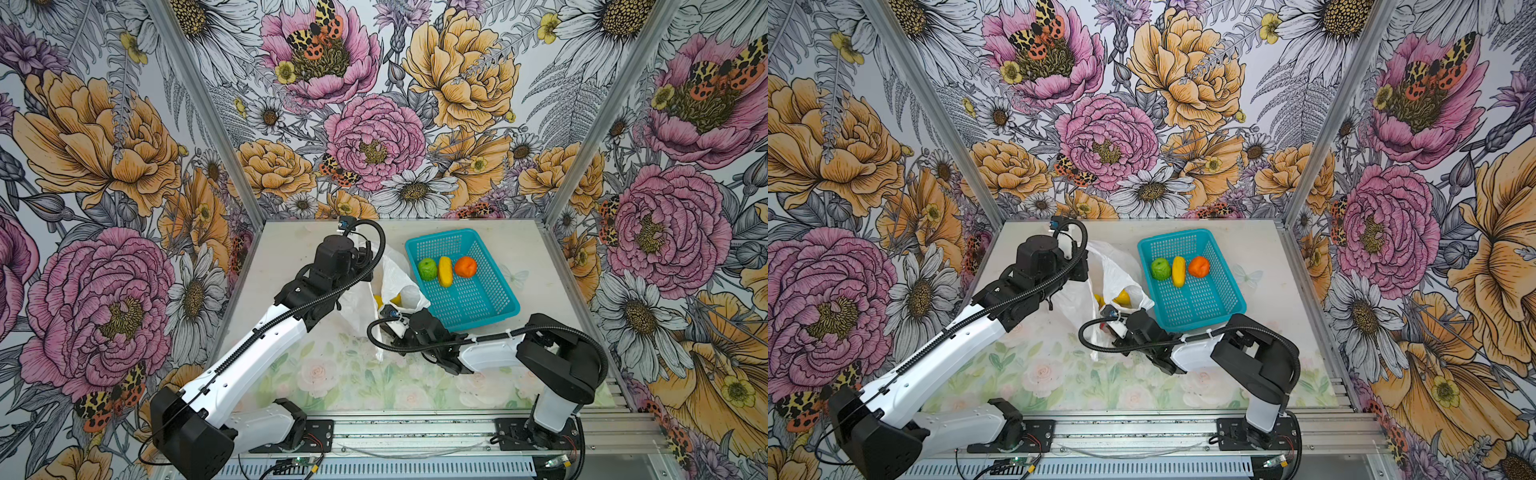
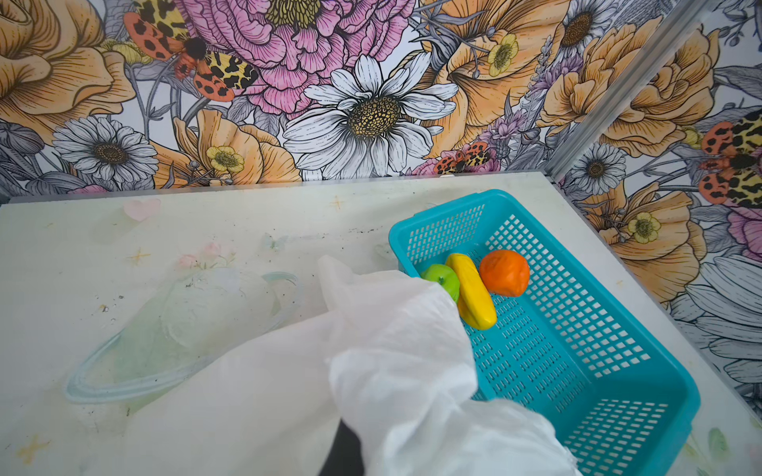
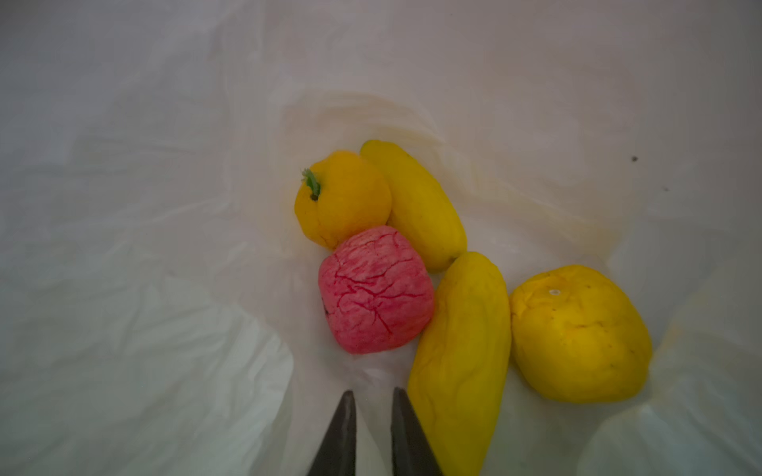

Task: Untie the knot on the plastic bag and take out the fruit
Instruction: 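Lower the right gripper into the bag and grasp a yellow mango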

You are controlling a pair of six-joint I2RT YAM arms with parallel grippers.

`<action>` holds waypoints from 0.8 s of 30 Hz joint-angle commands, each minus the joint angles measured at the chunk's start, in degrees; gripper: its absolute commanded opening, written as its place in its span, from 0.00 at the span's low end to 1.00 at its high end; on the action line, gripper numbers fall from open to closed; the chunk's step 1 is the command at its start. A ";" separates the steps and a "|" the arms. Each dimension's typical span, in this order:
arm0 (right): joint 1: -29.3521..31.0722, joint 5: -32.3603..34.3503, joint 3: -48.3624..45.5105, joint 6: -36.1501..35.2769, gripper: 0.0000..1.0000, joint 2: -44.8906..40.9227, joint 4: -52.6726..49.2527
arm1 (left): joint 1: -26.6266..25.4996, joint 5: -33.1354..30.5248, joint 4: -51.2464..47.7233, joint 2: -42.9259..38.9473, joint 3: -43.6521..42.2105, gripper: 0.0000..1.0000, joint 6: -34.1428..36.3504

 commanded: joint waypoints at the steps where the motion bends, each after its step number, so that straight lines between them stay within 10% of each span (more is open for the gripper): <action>1: 0.26 2.47 5.56 3.44 0.33 2.76 -2.31 | -0.22 1.49 1.56 -0.21 -0.26 0.00 1.33; 9: 0.11 16.97 12.02 6.73 0.77 6.87 -11.10 | -0.50 0.91 1.57 -1.07 -0.79 0.00 1.88; 24: -2.69 9.20 20.38 10.60 0.48 16.40 -17.16 | -0.74 -1.26 1.27 -2.71 -1.89 0.00 1.45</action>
